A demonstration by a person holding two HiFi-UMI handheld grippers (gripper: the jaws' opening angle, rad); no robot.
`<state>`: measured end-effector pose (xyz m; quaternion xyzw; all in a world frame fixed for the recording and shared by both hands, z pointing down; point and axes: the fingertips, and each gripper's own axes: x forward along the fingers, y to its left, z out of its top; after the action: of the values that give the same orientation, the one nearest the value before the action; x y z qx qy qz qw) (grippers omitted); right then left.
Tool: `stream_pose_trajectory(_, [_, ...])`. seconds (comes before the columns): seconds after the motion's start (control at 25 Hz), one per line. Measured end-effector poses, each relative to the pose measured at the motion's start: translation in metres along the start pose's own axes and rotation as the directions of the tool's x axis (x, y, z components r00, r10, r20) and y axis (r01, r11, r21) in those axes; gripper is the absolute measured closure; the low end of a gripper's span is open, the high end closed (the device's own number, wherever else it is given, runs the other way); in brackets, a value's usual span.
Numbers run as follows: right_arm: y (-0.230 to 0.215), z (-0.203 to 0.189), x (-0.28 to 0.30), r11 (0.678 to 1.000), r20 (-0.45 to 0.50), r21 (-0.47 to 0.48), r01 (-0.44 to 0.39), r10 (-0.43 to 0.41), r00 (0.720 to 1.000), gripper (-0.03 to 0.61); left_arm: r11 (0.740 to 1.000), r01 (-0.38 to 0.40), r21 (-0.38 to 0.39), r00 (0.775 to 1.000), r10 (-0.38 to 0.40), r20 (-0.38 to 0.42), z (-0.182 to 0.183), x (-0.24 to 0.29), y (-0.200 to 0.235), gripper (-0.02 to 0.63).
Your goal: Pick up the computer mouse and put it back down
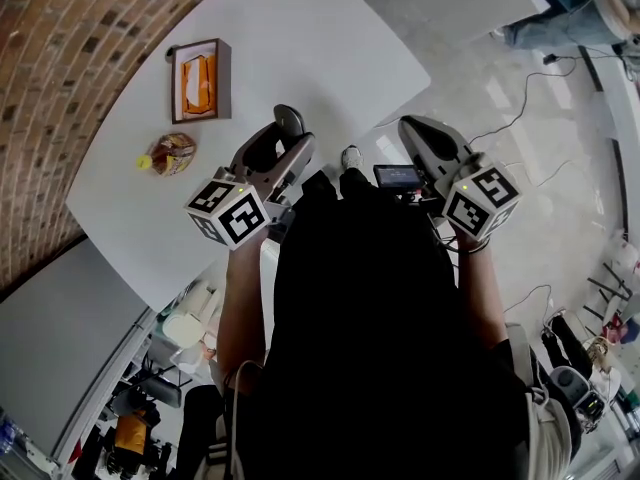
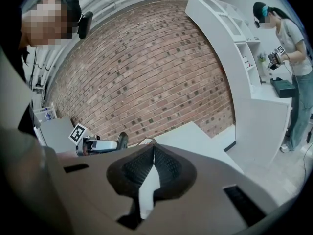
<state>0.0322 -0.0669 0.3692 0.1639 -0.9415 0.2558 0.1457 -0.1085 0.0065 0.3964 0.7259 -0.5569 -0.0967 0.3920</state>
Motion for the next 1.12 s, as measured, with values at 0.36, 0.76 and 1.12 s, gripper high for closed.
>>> stream_pose_trajectory(0.36, [-0.002, -0.003, -0.011, 0.999, 0.005, 0.012, 0.053, -0.053, 0.999, 0.56, 0.998, -0.04, 0.056, 0.994, 0.045, -0.098, -0.014, 0.018, 0.019, 0.318])
stream_pose_trajectory(0.76, [-0.004, -0.011, -0.031, 0.99, 0.012, 0.047, 0.135, -0.136, 0.991, 0.561, 0.977, -0.112, 0.183, 0.966, 0.15, -0.212, -0.039, 0.044, 0.056, 0.318])
stream_pose_trajectory(1.12, [-0.004, -0.02, -0.047, 0.975, 0.018, 0.081, 0.208, -0.21, 0.977, 0.561, 0.941, -0.177, 0.287, 0.901, 0.273, -0.338, -0.071, 0.062, 0.095, 0.318])
